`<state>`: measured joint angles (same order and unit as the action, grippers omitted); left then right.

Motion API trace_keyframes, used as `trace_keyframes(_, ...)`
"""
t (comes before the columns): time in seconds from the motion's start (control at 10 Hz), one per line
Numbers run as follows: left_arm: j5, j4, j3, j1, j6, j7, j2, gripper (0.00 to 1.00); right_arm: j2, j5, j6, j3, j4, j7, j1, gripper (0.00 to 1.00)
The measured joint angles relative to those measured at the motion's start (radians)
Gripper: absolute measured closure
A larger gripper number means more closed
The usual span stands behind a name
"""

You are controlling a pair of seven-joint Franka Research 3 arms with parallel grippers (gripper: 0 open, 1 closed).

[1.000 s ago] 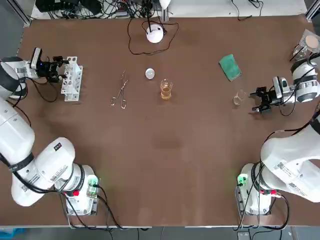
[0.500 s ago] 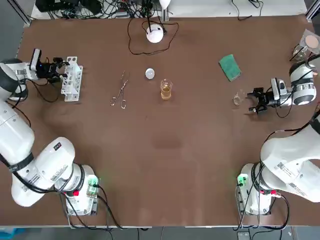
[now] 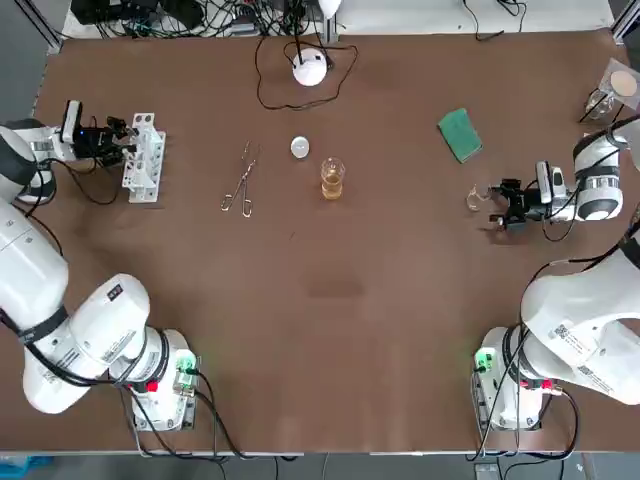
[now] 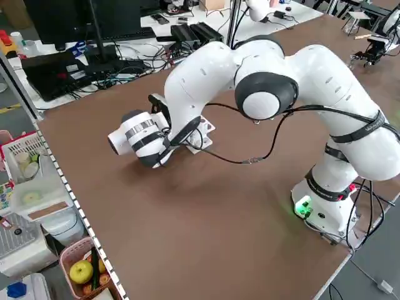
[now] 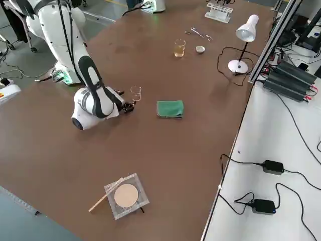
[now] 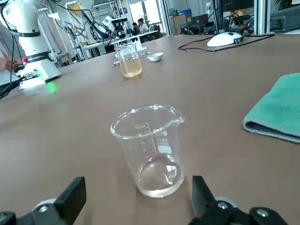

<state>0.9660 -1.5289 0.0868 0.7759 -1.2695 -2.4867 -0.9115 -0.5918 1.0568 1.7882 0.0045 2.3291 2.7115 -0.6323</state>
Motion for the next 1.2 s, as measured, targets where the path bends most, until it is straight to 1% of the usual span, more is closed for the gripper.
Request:
trace_keyframes(0.3,0.000,0.000,0.005,0.000,-0.007,0.000,-0.011,0.47,0.000,0.012,0.000,0.029,0.000,0.012,0.002,0.00)
trace_keyframes(0.5,0.009,0.000,0.012,0.000,-0.008,0.000,-0.011,0.52,0.002,0.018,0.000,0.048,-0.001,0.029,0.004,0.00)
trace_keyframes(0.6,0.011,0.000,0.015,0.000,-0.008,0.000,-0.011,0.59,0.003,0.027,0.000,0.052,-0.001,0.044,0.004,0.00)
trace_keyframes(0.9,0.013,0.000,0.016,0.005,-0.008,-0.001,-0.011,0.75,0.005,0.066,0.001,0.058,-0.003,0.066,0.019,0.00)
trace_keyframes(1.0,0.020,0.000,0.022,0.006,-0.008,-0.001,-0.011,0.79,0.005,0.080,0.002,0.058,-0.003,0.070,0.033,0.00)
trace_keyframes(1.2,0.020,0.000,0.026,0.006,-0.008,-0.001,-0.011,0.79,0.005,0.090,0.006,0.058,-0.004,0.073,0.053,0.00)
